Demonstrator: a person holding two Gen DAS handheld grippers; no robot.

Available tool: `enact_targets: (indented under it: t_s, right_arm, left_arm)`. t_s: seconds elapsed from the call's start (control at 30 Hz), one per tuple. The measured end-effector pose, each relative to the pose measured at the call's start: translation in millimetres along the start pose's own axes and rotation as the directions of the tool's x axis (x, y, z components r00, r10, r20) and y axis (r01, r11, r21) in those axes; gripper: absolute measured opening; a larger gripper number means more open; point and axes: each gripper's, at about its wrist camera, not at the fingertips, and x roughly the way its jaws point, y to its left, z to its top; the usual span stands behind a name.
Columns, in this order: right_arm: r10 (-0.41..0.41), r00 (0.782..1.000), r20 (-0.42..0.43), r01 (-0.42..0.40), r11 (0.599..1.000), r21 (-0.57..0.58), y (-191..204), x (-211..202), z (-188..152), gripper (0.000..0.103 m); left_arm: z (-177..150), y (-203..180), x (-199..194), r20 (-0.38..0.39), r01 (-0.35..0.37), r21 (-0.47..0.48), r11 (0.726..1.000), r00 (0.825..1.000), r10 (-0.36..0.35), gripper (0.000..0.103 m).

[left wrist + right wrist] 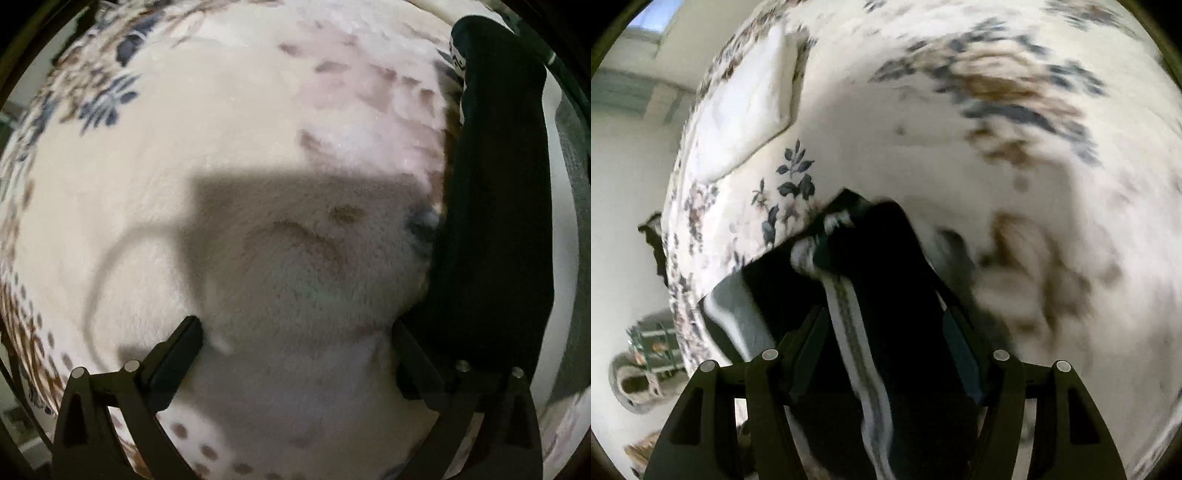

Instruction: Fold small clothes

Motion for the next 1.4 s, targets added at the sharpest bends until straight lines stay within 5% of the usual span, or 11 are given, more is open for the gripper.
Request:
enact_targets:
  t_s: [0.03,0.1,0.17,0.33,0.43,0.57,0.8,0.87,1.07,1.23,1.4]
  right_arm:
    - [0.012,0.999,-0.033,-0.012,1.0,0.001,4.4,15.3,10.9,0.066]
    - [0.037,0.996,-0.077,-0.037,0.999,-0.005,8.9,34.1,17.3,0.016]
    - [-0.001,1.0,-0.014,0.001,1.0,-0.031,14.2,23.2,20.9,0.007]
    - [-0.083,0.991,0.102,0.085,0.996,-0.017,16.1,-8.2,47.2,0.007]
    - [-0.053,0.998,0.042,0.054,0.998,-0.035,15.0,0.4,54.8,0.013]
    - [-0.033,0.999,-0.025,0.033,0.999,-0.027,1.4,-17.6,34.4,0.054]
    - [0.079,0.946,-0.314,-0.012,0.978,0.21,-64.8,10.8,-60.6,0.053]
    - [0.153,0.949,-0.277,-0.082,0.964,0.252,-68.9,11.0,-79.9,0.011]
    - [0.039,0.995,-0.092,-0.025,0.989,0.148,-57.7,-46.7,-92.9,0.011]
    - [-0.013,0.951,-0.308,0.067,0.984,0.168,-80.9,-2.3,-84.9,0.028]
    - [0.055,0.998,-0.022,-0.051,0.986,0.158,-60.6,-48.6,-30.5,0.046]
  left_arm:
    - [1.0,-1.1,1.3,-0.003,0.0,-0.007,1.0,1.0,0.0,0.103]
    - [3.6,-1.3,0.2,-0.024,0.007,-0.003,1.0,1.0,-0.007,0.103]
    - [8.9,-0.4,-5.6,-0.047,0.026,-0.018,0.999,0.999,-0.027,0.103]
    - [27.1,1.0,-37.8,0.027,0.036,-0.045,0.998,0.999,-0.035,0.103]
    - [46.6,-6.5,-55.7,0.071,0.047,-0.071,0.996,0.997,-0.042,0.103]
    - [72.9,-30.0,-78.8,0.14,0.065,-0.035,0.997,0.988,-0.059,0.103]
    - [64.9,-12.3,-74.6,0.129,0.062,0.053,0.997,0.989,-0.068,0.103]
    - [56.9,-12.2,-72.1,0.105,0.058,0.064,0.996,0.992,-0.064,0.103]
    - [47.9,-24.5,-80.4,0.086,0.079,0.096,0.992,0.992,-0.088,0.103]
    - [86.4,-47.8,-80.2,0.114,0.105,0.121,0.987,0.986,-0.118,0.103]
    - [143.0,-67.0,-60.6,0.145,0.107,0.124,0.987,0.982,-0.124,0.103]
